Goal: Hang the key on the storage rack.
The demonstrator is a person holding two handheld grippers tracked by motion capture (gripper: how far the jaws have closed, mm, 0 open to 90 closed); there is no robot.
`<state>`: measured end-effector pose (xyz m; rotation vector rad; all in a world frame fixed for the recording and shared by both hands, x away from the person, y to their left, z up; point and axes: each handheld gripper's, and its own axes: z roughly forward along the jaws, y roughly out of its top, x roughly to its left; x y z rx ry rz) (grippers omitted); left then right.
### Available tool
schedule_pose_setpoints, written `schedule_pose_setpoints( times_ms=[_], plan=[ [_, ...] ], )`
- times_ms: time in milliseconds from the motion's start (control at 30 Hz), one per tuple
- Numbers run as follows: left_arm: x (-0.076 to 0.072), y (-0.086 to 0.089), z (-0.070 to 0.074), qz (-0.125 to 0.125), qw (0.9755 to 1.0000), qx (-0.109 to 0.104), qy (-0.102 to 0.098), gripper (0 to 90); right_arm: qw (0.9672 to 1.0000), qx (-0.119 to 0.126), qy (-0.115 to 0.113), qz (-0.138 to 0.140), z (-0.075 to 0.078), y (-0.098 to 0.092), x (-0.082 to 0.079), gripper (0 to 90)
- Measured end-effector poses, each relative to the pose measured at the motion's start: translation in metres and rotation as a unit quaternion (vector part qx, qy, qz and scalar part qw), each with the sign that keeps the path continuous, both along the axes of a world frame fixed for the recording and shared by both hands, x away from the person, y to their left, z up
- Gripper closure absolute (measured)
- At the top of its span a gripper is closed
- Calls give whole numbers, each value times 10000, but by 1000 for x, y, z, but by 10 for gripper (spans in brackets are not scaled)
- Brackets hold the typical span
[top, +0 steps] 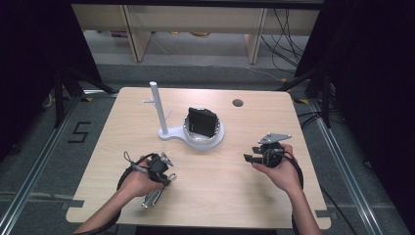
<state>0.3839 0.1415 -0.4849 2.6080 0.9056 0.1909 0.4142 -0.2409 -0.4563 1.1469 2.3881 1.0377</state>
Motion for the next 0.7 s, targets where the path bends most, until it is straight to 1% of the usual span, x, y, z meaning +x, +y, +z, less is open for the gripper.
schedule_pose_setpoints(
  times_ms=[33,67,100,133,167,200,267,300,333,367,400,433,500,567,600,633,667,700],
  plan=[
    [0,0,0,25,10000,-38,2,756,10000,3,2,9,0,0,0,515],
    [-1,-1,-1,149,9998,-142,-34,759,10000,2,13,1,0,0,0,514],
    [-1,-1,0,182,9997,-178,-29,764,10000,-18,41,6,0,0,0,514],
    [-1,0,2,160,9995,-250,-104,798,10000,-23,32,3,0,0,0,514],
    [-2,0,3,242,9992,-290,-95,828,10000,-23,34,11,0,0,0,514],
    [-1,1,3,192,9994,-255,-103,840,10000,-23,36,5,0,0,0,514],
    [-1,1,3,196,9994,-267,-61,840,10000,-22,36,-2,-1,0,0,514],
    [-1,2,4,188,9996,-223,-43,839,10000,-21,39,5,-1,0,0,514],
    [-1,2,2,219,9994,-264,-4,834,10000,-21,40,9,-1,0,0,514],
    [1,2,0,185,9996,-229,43,823,10000,-17,41,10,-1,0,0,513],
    [1,2,-1,198,9995,-241,79,797,10000,-20,43,12,-1,0,0,513],
    [1,2,-2,298,9991,-245,152,783,10000,-24,46,10,-1,0,0,513],
    [3,3,-2,261,9993,-247,113,777,10000,-24,48,4,-1,0,0,513],
    [3,3,-3,329,9990,-296,108,789,10000,-39,47,6,-1,0,0,512],
    [4,4,-2,283,9992,-246,152,795,10000,-34,55,10,-1,0,0,512],
    [4,4,-2,334,9990,-252,147,800,10000,-31,41,23,-1,0,0,512],
    [3,3,-3,448,9982,-366,183,805,10000,-27,40,26,-2,1,0,511],
    [3,3,-3,466,9981,-371,174,807,10000,-24,78,24,-1,1,-1,511]
  ],
)
